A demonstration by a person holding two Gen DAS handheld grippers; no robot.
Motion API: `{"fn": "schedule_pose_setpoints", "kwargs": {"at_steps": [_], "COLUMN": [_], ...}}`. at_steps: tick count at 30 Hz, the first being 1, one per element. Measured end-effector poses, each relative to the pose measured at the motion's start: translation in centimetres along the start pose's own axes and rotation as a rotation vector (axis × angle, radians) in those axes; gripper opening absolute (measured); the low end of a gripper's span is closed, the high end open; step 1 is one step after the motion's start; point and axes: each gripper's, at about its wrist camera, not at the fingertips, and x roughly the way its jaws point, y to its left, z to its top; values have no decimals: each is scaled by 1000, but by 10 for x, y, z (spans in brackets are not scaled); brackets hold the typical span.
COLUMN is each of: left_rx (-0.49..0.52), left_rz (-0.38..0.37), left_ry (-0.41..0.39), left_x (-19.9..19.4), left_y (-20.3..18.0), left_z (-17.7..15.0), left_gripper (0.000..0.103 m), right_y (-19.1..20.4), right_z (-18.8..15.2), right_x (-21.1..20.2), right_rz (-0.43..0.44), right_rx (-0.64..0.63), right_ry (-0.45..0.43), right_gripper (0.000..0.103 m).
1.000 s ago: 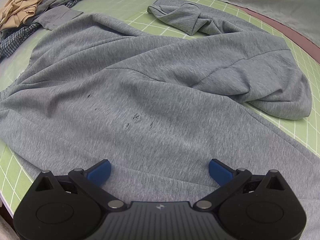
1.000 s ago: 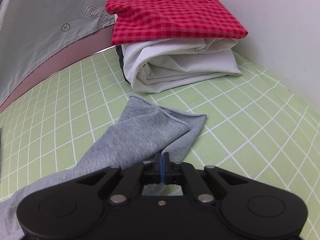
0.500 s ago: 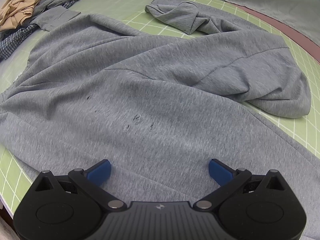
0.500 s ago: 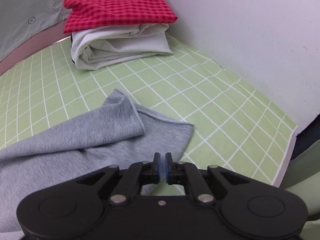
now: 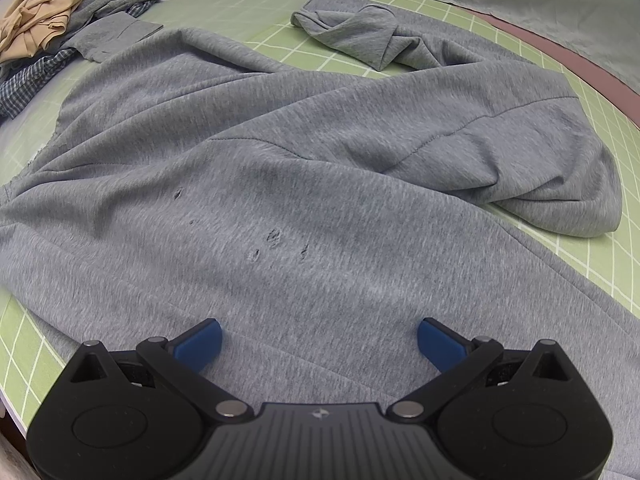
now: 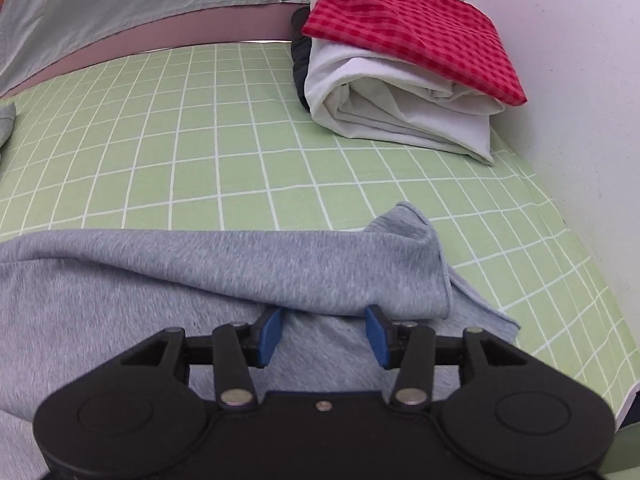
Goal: Fold clothes
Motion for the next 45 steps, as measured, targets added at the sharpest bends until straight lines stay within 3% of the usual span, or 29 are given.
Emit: {"fn": "schedule_pose_setpoints", "kwargs": {"at_steps": [5,10,23,30,39,42,44,45], "left_rx": [-4,-9,-16,-23,-29,-29,-29,-29], "left_rz": [1,2,6,9,12,11,11,11], "left_ry": [2,3,10,20,13,14,14,13], "left_x": [0,0,1,2,1,1,0,0], "left_y": [1,1,0,0,0,-1,-2,-2], "left_z": [1,2,4,5,3,3,4,4], "left_gripper": [103,103,103,103,103,103,103,103], "right_y": [-5,-6,-79,-96,-52,-45,-43,-42], "right_z": [32,83,28,5,38,56,68,74], "right_x": [15,39,36,26,44,55,61,64], "right_rz": [-51,-38,-60,-3,118,159,165,160], "right_rx": [-33,-13,248,313,46,2,-23,-32], "right_ry": [-58,-115,-21,-29,-19,-24,-35,-39], "right_gripper": [45,44,58,67,67,59,29,25]}}
